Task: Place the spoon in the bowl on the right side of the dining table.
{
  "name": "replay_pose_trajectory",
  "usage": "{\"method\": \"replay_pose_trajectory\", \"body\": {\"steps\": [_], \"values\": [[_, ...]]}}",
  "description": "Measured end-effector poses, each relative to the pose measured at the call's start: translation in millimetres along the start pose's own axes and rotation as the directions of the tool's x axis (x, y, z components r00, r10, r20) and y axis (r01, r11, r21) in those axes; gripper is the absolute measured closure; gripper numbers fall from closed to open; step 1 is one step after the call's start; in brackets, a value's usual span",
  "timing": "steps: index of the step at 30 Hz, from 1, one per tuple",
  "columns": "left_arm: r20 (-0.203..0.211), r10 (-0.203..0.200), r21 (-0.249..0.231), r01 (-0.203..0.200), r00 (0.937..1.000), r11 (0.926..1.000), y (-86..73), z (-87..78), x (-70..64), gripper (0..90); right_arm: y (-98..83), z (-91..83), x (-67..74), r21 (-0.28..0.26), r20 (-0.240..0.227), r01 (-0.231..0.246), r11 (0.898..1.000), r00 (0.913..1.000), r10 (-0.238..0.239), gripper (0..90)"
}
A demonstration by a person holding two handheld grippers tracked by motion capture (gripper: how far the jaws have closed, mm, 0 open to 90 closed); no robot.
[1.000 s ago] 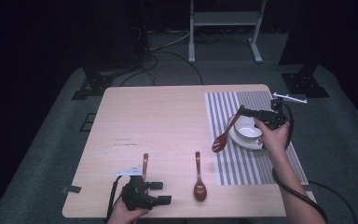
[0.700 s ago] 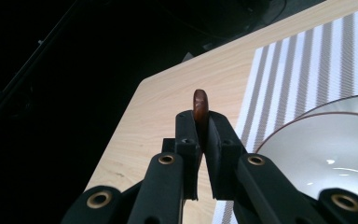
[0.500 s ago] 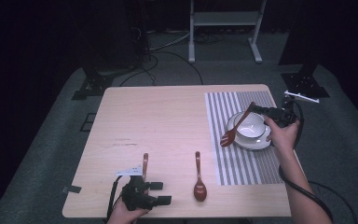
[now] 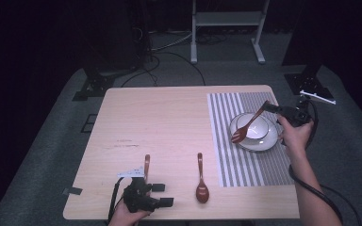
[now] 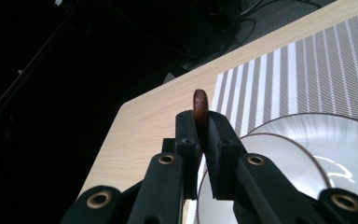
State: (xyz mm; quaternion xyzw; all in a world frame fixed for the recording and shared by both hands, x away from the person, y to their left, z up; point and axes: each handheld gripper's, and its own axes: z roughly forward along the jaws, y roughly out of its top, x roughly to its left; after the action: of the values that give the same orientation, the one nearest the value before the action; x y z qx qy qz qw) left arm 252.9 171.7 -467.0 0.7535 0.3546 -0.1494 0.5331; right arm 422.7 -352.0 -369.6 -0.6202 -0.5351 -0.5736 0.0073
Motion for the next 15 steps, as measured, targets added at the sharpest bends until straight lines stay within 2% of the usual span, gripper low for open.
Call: {"method": "replay_pose_trajectory", "body": {"steps": [7,15], "values": [[0.000,0.001,-0.001,-0.001,1.0000,1.0000,0.0,-0.4,0.0,7.1,3.9,-4.0,-4.4,-0.022,0.027,0.004,1.000,0.9996,-0.003,83.7],[0.000,0.000,-0.002,0.000,1.0000,1.0000,0.3,-0.6,-0.2,7.1,6.6,-7.2,-11.7,-0.050,0.042,-0.020,0.999,0.9989,0.022,83.7]]}}
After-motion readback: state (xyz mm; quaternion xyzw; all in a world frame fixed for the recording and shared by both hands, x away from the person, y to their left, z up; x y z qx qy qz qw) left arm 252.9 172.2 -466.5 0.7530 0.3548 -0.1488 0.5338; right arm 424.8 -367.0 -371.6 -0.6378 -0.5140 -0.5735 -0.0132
